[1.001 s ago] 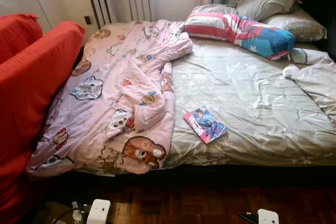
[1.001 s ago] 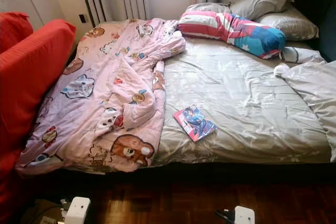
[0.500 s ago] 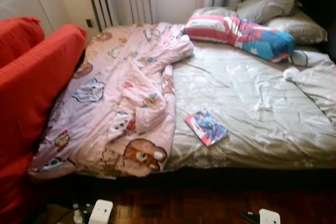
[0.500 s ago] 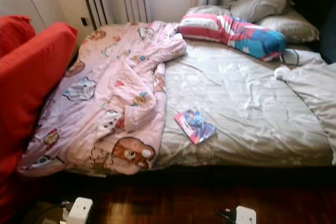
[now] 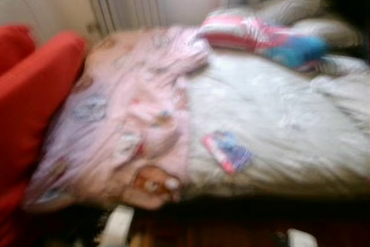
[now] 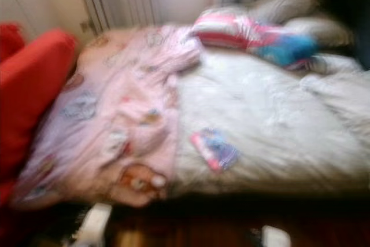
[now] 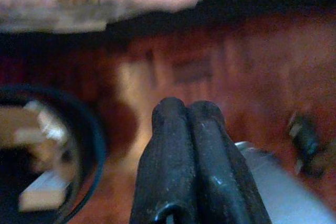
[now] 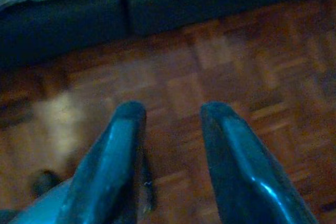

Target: Clean up the room

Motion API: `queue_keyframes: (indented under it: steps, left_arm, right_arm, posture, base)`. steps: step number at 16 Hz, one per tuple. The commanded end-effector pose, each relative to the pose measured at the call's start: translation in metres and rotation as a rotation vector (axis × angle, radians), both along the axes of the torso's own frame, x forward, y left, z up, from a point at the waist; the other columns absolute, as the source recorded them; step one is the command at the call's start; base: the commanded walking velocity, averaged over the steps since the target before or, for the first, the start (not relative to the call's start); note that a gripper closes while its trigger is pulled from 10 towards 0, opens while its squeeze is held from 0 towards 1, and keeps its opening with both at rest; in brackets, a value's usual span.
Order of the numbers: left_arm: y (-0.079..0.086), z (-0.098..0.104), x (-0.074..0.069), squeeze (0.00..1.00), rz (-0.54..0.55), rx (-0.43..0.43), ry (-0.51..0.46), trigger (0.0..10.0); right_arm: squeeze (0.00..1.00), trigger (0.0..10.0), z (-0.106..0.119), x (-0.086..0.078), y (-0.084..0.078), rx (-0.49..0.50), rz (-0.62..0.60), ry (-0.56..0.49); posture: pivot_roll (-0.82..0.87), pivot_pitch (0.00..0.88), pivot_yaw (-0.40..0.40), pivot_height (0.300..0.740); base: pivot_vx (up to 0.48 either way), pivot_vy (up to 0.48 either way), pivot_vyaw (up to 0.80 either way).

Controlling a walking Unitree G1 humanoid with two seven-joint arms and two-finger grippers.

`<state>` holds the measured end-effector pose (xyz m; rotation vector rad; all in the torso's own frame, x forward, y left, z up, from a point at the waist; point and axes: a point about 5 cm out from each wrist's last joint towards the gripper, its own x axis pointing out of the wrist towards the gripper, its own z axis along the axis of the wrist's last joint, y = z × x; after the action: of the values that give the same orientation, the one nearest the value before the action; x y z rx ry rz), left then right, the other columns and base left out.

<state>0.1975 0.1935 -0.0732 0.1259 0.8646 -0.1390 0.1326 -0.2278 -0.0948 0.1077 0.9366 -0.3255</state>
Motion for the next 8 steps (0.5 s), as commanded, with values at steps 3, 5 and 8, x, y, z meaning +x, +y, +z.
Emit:
queue_keyframes:
  steps: [3,5,8]
  left_arm:
    - [0.02,-0.01,-0.026,0.0,0.024,0.037,0.082,10.0]
    - [0.024,-0.011,-0.029,0.0,0.031,0.04,0.094,10.0]
    - [0.025,-0.011,-0.031,0.0,0.032,0.042,0.098,10.0]
  right_arm:
    - [0.0,10.0,0.001,0.01,0.013,0.005,0.045,-0.03]
    - [0.0,10.0,0.001,0.009,0.014,0.017,0.031,-0.032]
    - [0.0,10.0,0.001,0.01,0.013,0.021,0.006,-0.041]
  posture:
    - [0.0,0.0,0.059,0.74]
    - [0.0,0.0,0.058,0.74]
    - [0.0,0.0,0.058,0.74]
  base:
    - [0.261,0.0,0.18]
    - [0.262,0.0,0.66]
    - [0.265,0.0,0.0]
